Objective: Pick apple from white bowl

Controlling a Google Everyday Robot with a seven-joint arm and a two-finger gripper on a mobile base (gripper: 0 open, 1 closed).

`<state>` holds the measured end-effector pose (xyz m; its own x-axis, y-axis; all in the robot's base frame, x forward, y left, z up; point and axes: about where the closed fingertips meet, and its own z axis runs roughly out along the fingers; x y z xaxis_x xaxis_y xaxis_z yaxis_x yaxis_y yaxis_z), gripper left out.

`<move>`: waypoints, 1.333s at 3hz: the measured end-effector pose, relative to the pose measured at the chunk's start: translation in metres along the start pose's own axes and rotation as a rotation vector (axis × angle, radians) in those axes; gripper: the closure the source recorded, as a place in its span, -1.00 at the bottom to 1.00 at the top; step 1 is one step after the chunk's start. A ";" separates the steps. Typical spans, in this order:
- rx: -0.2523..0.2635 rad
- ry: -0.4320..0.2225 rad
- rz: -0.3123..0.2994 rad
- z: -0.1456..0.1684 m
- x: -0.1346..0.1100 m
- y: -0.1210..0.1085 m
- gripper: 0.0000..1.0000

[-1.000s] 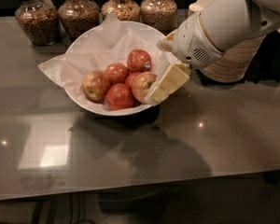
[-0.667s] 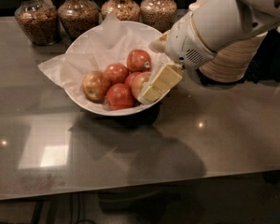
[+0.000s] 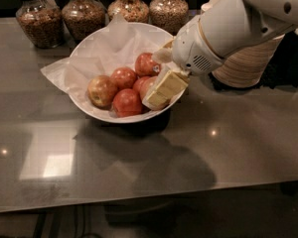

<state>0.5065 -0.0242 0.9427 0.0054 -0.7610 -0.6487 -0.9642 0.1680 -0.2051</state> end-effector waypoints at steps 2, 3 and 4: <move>-0.008 0.028 0.009 0.014 0.012 -0.001 -0.40; -0.019 0.041 0.022 0.022 0.020 -0.002 -0.38; -0.026 0.048 0.040 0.030 0.027 -0.005 -0.36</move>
Offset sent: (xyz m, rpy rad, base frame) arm 0.0102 -0.0058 -0.0319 -0.0419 0.0340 -0.0229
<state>0.5191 -0.0271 0.9039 -0.0453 -0.7831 -0.6203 -0.9699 0.1832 -0.1605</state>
